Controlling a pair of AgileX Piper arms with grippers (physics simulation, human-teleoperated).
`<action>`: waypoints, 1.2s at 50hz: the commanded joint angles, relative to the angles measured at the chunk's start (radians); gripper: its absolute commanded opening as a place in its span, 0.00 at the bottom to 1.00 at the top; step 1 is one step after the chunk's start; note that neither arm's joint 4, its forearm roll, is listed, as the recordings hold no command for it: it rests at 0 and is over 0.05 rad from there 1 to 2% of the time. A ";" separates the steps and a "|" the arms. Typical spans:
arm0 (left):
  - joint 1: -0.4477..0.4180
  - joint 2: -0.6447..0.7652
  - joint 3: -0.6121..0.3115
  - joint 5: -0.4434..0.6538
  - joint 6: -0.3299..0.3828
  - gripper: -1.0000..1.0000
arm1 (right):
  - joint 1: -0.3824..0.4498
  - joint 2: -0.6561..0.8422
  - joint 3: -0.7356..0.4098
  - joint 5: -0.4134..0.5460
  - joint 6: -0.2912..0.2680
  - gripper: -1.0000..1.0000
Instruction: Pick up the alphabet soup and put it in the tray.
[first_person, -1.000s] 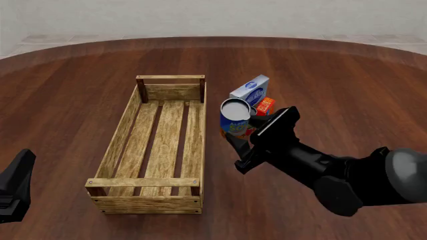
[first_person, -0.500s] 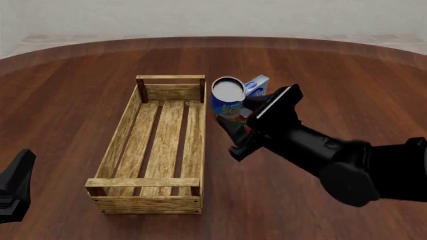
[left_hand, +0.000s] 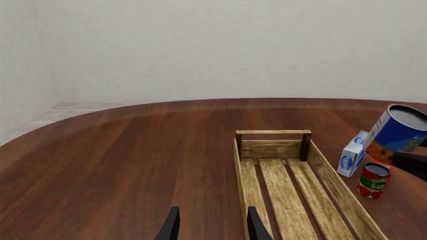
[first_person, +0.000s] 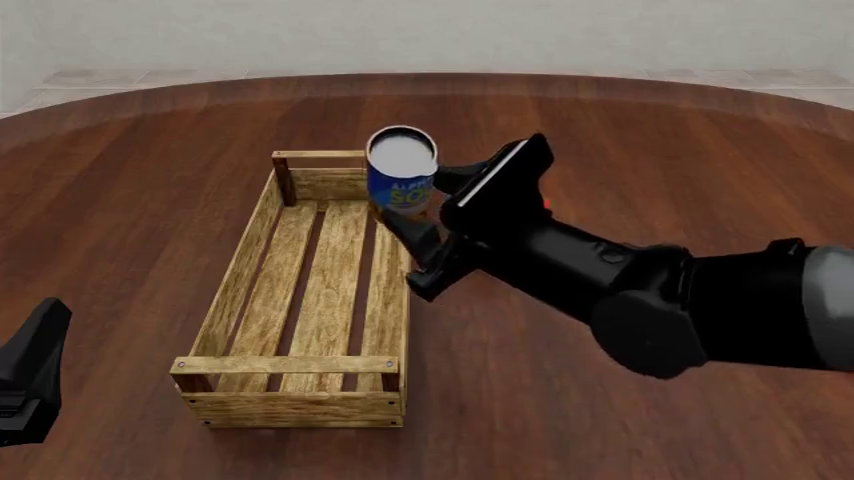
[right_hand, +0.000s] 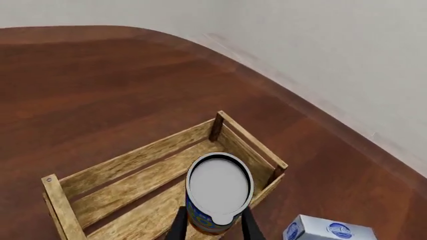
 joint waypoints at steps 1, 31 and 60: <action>0.000 0.000 0.000 0.000 0.000 1.00 | 0.031 0.053 -0.080 0.005 0.027 0.00; 0.000 0.000 0.000 0.000 0.000 1.00 | 0.068 0.247 -0.252 0.008 0.069 0.00; 0.000 0.000 0.000 0.000 0.000 1.00 | 0.092 0.443 -0.352 -0.015 0.086 0.00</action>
